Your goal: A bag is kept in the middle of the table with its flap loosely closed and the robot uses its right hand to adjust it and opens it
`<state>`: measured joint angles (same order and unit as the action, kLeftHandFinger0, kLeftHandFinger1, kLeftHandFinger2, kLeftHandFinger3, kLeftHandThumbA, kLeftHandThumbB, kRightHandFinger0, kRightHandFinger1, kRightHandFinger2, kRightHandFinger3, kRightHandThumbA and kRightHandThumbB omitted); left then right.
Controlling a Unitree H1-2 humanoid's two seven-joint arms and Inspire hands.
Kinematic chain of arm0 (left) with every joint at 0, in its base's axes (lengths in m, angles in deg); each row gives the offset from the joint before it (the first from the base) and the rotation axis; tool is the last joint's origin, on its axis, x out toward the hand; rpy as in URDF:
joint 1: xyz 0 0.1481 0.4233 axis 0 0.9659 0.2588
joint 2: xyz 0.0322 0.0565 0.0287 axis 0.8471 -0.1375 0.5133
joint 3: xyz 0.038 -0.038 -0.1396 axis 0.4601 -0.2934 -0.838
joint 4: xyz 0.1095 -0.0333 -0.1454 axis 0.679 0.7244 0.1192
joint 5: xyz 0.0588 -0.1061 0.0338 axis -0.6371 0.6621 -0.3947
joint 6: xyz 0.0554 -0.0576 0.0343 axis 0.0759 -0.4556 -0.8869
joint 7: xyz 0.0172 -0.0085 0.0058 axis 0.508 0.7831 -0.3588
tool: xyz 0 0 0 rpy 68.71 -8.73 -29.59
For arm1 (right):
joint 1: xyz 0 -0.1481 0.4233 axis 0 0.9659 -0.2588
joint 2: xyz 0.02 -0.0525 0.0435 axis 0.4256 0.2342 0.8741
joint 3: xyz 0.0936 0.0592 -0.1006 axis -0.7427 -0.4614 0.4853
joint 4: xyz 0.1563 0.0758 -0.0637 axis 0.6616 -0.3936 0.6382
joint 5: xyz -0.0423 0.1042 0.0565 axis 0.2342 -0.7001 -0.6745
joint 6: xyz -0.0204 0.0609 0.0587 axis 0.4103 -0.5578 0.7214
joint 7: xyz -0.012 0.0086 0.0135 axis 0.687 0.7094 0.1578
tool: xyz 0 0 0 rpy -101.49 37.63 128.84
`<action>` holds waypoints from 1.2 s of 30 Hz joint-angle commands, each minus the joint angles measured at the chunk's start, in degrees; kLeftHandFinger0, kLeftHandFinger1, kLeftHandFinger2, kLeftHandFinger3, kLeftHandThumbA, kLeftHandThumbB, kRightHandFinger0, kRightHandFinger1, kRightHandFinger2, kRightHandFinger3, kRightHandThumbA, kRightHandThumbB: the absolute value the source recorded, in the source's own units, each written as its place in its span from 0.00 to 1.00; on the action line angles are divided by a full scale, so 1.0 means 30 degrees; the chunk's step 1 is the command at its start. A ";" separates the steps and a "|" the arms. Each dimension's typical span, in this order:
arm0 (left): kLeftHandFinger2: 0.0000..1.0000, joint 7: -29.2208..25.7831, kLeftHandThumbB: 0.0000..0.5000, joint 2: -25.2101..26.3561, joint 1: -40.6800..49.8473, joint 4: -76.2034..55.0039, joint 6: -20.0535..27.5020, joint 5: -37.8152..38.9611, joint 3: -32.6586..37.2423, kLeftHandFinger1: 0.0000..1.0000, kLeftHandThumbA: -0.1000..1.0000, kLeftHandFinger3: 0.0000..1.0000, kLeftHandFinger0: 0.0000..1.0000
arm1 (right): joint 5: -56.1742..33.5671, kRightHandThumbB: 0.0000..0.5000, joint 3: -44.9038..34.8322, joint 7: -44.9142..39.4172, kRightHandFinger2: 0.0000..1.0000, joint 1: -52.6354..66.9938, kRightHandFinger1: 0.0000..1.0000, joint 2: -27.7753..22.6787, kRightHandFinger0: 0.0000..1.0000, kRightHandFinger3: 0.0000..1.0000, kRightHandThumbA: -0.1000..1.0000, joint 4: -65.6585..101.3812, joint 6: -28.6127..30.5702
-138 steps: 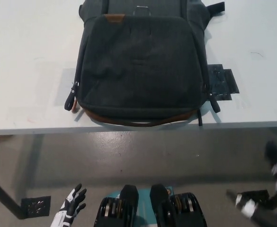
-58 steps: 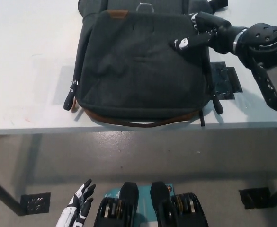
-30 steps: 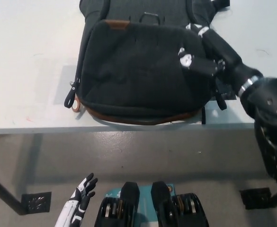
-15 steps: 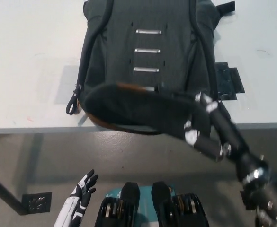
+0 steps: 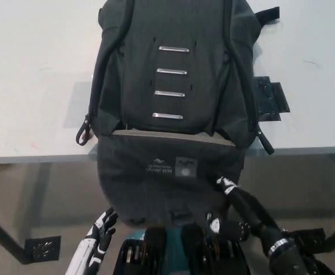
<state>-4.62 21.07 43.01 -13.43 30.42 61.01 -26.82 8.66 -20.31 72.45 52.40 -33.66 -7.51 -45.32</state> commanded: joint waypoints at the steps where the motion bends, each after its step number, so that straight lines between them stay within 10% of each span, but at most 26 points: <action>1: 1.00 -0.0101 0.05 0.0166 -0.0339 -0.0111 0.0758 -0.0238 -0.0090 1.00 0.97 1.00 1.00 | 0.3990 0.66 0.2569 -0.2448 1.00 -0.0675 1.00 -0.1073 1.00 1.00 1.00 -0.2185 -0.2583; 14: 1.00 0.0013 0.08 0.0210 -0.0796 -0.0230 0.0520 -0.0215 -0.0058 1.00 0.96 1.00 1.00 | 0.4529 0.75 0.1761 -0.5172 1.00 -0.0310 1.00 -0.1384 1.00 1.00 1.00 -0.1625 -0.2617; 26: 1.00 0.0048 0.11 0.0164 -0.0892 -0.0391 0.0184 -0.0100 -0.0082 1.00 0.96 1.00 1.00 | 0.2674 0.48 -0.3382 -0.3150 1.00 0.2138 1.00 -0.2484 1.00 1.00 1.00 0.0799 -0.1764; 36: 1.00 0.0040 0.08 0.0201 -0.1041 -0.0346 0.0070 -0.0146 -0.0112 1.00 0.96 1.00 1.00 | 0.0592 0.45 -0.6074 -0.1608 1.00 0.3503 1.00 -0.1884 1.00 1.00 1.00 0.0206 0.1741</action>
<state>-4.62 21.15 40.76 -12.92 30.31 60.84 -26.86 14.34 -36.70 63.70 63.26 -39.67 -7.75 -46.68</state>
